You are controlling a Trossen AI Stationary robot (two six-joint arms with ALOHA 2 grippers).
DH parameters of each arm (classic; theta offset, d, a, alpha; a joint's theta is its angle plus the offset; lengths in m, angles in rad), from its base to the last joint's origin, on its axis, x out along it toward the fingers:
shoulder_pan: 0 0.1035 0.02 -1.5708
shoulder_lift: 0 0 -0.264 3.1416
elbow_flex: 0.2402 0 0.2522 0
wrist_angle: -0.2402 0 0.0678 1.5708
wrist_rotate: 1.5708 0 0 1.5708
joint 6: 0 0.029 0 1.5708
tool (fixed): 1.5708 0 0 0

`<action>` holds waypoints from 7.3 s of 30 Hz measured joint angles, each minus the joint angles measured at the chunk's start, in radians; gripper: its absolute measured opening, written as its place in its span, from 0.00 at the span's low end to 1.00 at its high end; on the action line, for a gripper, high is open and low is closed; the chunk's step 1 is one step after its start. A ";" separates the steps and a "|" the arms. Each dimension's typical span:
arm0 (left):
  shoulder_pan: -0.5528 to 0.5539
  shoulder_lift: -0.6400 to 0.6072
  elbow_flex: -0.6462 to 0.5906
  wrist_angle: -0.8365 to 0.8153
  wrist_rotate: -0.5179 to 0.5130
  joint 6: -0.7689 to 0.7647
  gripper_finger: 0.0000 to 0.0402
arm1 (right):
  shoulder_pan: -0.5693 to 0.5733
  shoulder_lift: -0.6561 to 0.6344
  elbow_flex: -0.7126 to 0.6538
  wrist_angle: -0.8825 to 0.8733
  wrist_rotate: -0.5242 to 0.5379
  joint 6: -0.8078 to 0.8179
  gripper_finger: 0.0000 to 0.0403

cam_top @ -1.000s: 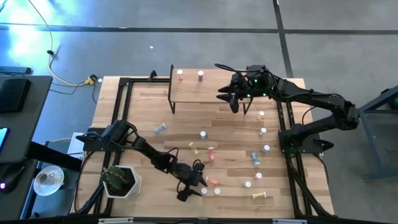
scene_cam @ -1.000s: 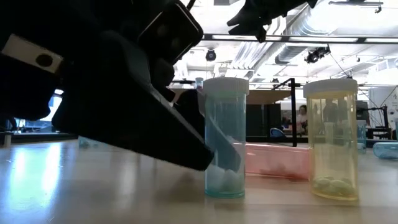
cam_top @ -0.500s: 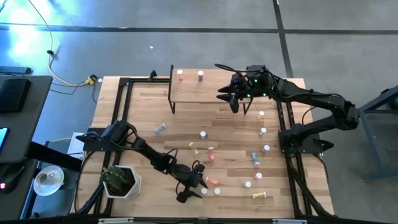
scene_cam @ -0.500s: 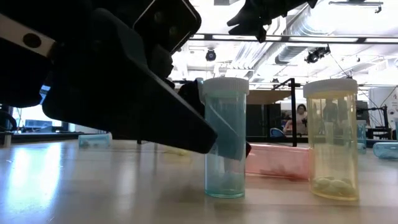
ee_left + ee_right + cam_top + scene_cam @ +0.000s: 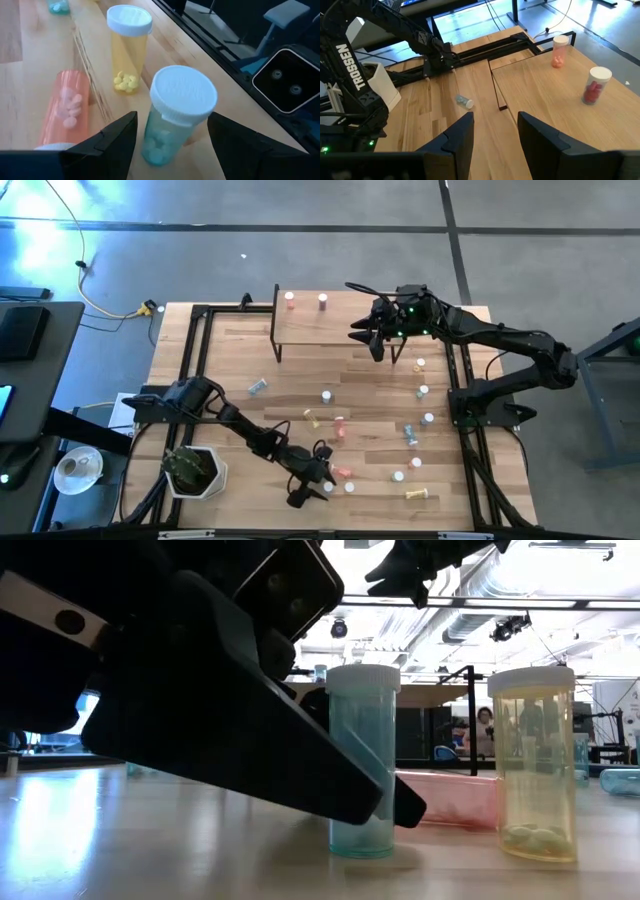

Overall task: Pick and place medicine bottles onto shelf by color
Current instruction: Put the green pill bottle on the shelf

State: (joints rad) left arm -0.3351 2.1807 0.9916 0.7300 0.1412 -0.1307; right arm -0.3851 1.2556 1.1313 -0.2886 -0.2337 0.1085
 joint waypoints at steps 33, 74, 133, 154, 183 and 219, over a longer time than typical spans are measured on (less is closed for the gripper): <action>0.068 -0.022 0.001 -0.059 0.012 0.007 0.24 | 0.000 -0.040 0.000 -0.053 -0.002 -0.004 0.35; 0.447 -0.501 0.000 -0.659 -0.209 0.242 0.24 | 0.148 -0.026 0.000 -0.131 -0.108 -0.297 0.54; 0.452 -0.501 0.000 -0.555 -0.242 0.115 0.24 | 0.302 0.251 0.000 -0.029 0.047 -0.315 0.48; 0.452 -0.500 0.000 -0.552 -0.242 0.115 0.24 | 0.302 0.251 0.000 -0.029 0.049 -0.315 0.30; 0.455 -0.515 0.000 -0.598 -0.291 0.119 0.53 | 0.293 0.246 0.000 -0.052 0.067 -0.316 0.30; 0.568 -0.927 0.000 -1.011 -0.444 0.278 0.53 | -0.120 0.045 0.000 0.181 0.086 -0.443 0.30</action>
State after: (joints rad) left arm 0.2328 1.2537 0.9916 -0.2811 -0.3027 0.1470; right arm -0.5050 1.3003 1.1309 -0.1081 -0.1475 -0.3342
